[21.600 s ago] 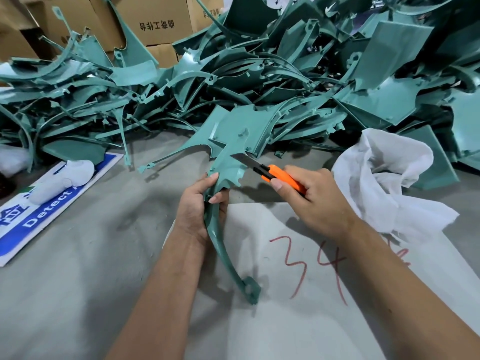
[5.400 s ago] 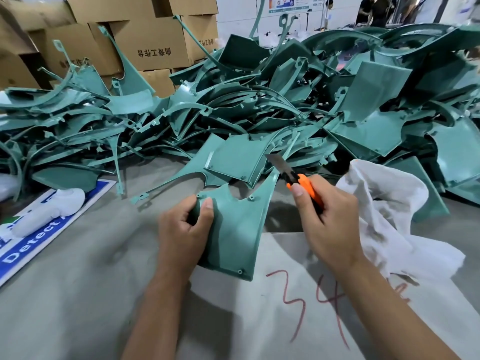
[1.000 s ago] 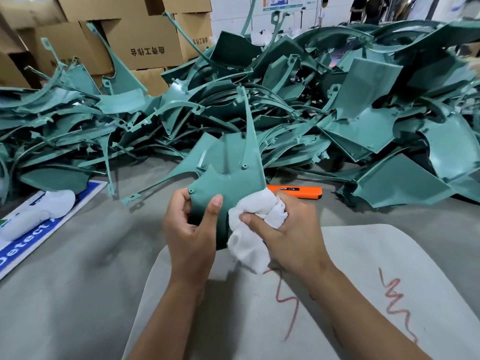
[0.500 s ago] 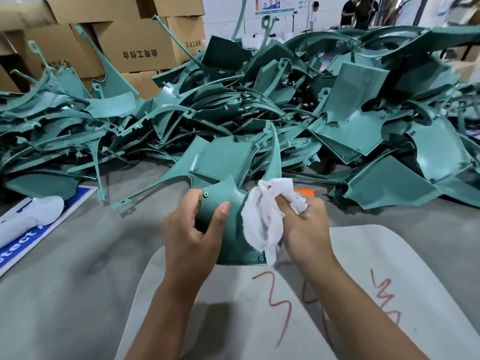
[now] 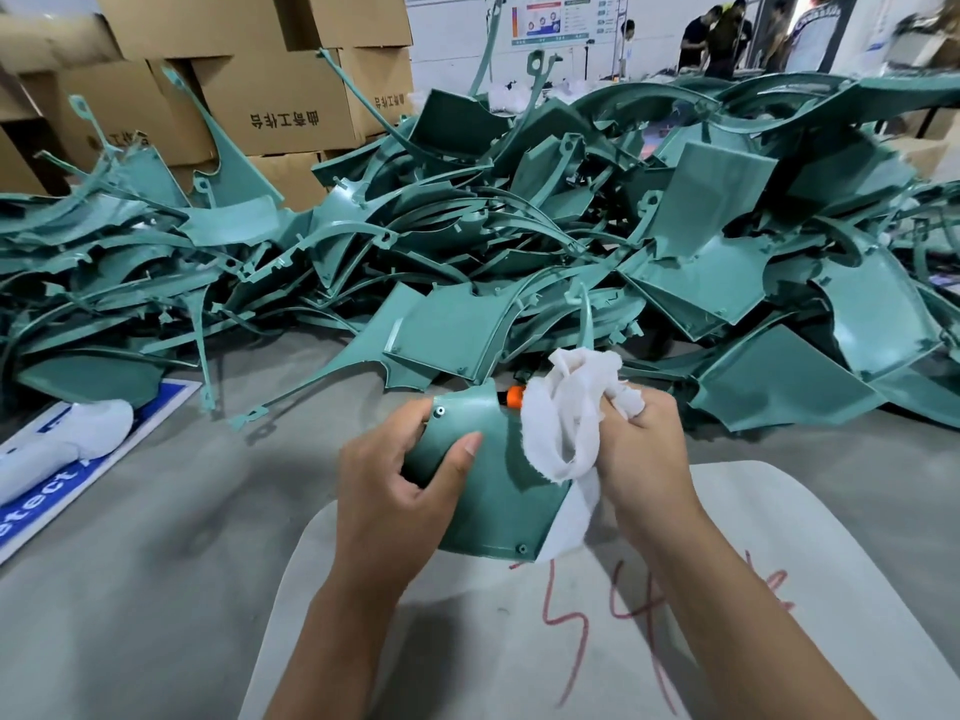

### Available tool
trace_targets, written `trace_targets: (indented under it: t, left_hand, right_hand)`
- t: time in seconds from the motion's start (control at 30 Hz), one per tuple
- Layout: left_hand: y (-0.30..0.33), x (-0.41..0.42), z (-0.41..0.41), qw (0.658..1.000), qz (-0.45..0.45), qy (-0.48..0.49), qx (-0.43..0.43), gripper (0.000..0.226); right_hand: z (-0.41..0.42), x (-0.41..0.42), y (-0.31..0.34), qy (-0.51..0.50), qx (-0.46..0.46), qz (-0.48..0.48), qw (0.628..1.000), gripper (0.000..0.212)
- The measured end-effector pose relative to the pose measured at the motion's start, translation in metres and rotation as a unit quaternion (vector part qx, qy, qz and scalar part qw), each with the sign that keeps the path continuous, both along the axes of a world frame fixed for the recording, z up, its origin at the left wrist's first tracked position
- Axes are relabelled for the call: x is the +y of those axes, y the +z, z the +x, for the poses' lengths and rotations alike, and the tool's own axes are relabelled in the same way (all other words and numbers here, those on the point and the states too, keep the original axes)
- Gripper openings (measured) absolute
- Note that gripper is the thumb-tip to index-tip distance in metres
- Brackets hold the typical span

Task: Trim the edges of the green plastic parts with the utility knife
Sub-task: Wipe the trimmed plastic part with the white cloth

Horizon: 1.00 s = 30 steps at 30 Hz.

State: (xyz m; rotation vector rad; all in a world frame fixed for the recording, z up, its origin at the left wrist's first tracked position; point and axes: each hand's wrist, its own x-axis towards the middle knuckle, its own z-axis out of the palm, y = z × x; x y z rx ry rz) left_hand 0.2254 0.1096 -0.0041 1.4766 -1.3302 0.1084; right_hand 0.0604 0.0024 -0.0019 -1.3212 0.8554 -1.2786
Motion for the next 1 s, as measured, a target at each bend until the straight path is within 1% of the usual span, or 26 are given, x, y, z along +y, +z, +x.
trace_targets:
  t: [0.03, 0.07, 0.1, 0.13, 0.17, 0.2, 0.23, 0.27, 0.3, 0.37, 0.4, 0.47, 0.5, 0.53, 0.57, 0.6, 0.63, 0.67, 0.73, 0.77, 0.83, 0.87, 0.9, 0.93, 1.0]
  left_hand:
    - [-0.002, -0.001, -0.004, 0.999, -0.003, 0.004, 0.036, 0.018]
    - [-0.003, -0.002, -0.008, 0.995, -0.012, 0.000, 0.098, 0.017]
    - [-0.005, -0.002, -0.012, 0.982, -0.027, -0.018, 0.186, 0.019]
    - [-0.005, -0.004, -0.016, 0.956, -0.040, -0.053, 0.285, 0.025]
    - [-0.006, -0.005, -0.019, 0.921, -0.041, -0.100, 0.375, 0.033]
    - [-0.008, -0.007, -0.022, 0.885, -0.030, -0.148, 0.440, 0.040]
    - [-0.010, -0.010, -0.025, 0.862, -0.004, -0.184, 0.472, 0.043]
    - [-0.013, -0.013, -0.030, 0.855, 0.029, -0.200, 0.477, 0.039]
    - [-0.014, -0.016, -0.035, 0.863, 0.059, -0.191, 0.463, 0.033]
    - [-0.015, -0.020, -0.040, 0.906, 0.069, -0.134, 0.395, 0.021]
    - [-0.016, -0.021, -0.040, 0.921, 0.049, -0.117, 0.368, 0.019]
    - [-0.018, -0.021, -0.036, 0.926, 0.006, -0.106, 0.363, 0.016]
    - [-0.018, -0.020, -0.034, 0.919, -0.009, -0.105, 0.379, 0.015]
    - [-0.019, -0.020, -0.033, 0.908, -0.023, -0.105, 0.404, 0.014]
    - [-0.019, -0.019, -0.033, 0.891, -0.032, -0.107, 0.440, 0.013]
    - [-0.019, -0.020, -0.031, 0.875, -0.037, -0.104, 0.472, 0.011]
    - [-0.018, -0.021, -0.031, 0.861, -0.036, -0.093, 0.499, 0.011]
    - [-0.018, -0.022, -0.029, 0.855, -0.032, -0.082, 0.512, 0.019]
    - [-0.020, -0.023, -0.026, 0.835, -0.028, -0.089, 0.542, 0.028]
    - [-0.019, -0.023, -0.026, 0.835, -0.027, -0.091, 0.542, 0.031]
    - [-0.019, -0.023, -0.025, 0.855, -0.015, -0.080, 0.512, 0.038]
    - [-0.020, -0.024, -0.024, 0.856, -0.019, -0.099, 0.507, 0.039]
    - [-0.019, -0.024, -0.024, 0.848, -0.027, -0.138, 0.511, 0.037]
    - [-0.021, -0.024, -0.023, 0.849, -0.033, -0.174, 0.498, 0.033]
    - [-0.021, -0.023, -0.022, 0.873, -0.021, -0.193, 0.448, 0.024]
  right_hand:
    - [0.000, -0.002, 0.000, -0.017, -0.001, -0.002, 1.000, 0.047]
    - [0.000, -0.004, 0.000, -0.042, -0.010, -0.001, 0.999, 0.045]
    - [-0.001, -0.005, 0.000, -0.069, -0.028, 0.011, 0.997, 0.043]
    - [-0.003, -0.007, 0.000, -0.087, -0.062, 0.031, 0.994, 0.041]
    - [-0.004, -0.008, 0.000, -0.087, -0.109, 0.054, 0.989, 0.038]
    - [-0.005, -0.008, 0.000, -0.075, -0.159, 0.074, 0.982, 0.032]
    - [-0.005, -0.007, 0.001, -0.062, -0.194, 0.087, 0.975, 0.027]
    - [-0.004, -0.006, 0.000, -0.052, -0.209, 0.091, 0.972, 0.023]
    - [-0.002, -0.005, 0.000, -0.040, -0.207, 0.091, 0.973, 0.018]
    - [0.000, -0.003, -0.002, -0.029, -0.176, 0.080, 0.981, 0.012]
    - [0.001, -0.001, -0.003, -0.027, -0.143, 0.062, 0.987, 0.016]
    - [0.002, 0.003, -0.002, -0.009, -0.057, 0.002, 0.998, 0.033]
    - [0.004, 0.007, 0.000, 0.026, -0.027, -0.032, 0.999, 0.036]
    - [0.007, 0.013, 0.000, 0.082, -0.022, -0.063, 0.994, 0.031]
    - [0.012, 0.021, 0.001, 0.141, -0.021, -0.080, 0.987, 0.021]
    - [0.017, 0.026, -0.002, 0.176, -0.007, -0.091, 0.980, 0.018]
    - [0.020, 0.029, -0.003, 0.192, 0.030, -0.098, 0.976, 0.017]
    - [0.022, 0.030, -0.005, 0.191, 0.079, -0.103, 0.973, 0.018]
    - [0.022, 0.030, -0.008, 0.163, 0.160, -0.119, 0.966, 0.029]
    - [0.021, 0.030, -0.009, 0.142, 0.178, -0.126, 0.965, 0.032]
    - [0.019, 0.032, -0.010, 0.116, 0.160, -0.133, 0.971, 0.030]
    - [0.018, 0.033, -0.009, 0.116, 0.134, -0.128, 0.976, 0.025]
    - [0.018, 0.034, -0.007, 0.118, 0.101, -0.114, 0.981, 0.023]
    - [0.017, 0.033, -0.003, 0.114, 0.067, -0.097, 0.986, 0.027]
    - [0.011, 0.027, 0.002, 0.100, 0.002, -0.067, 0.993, 0.043]
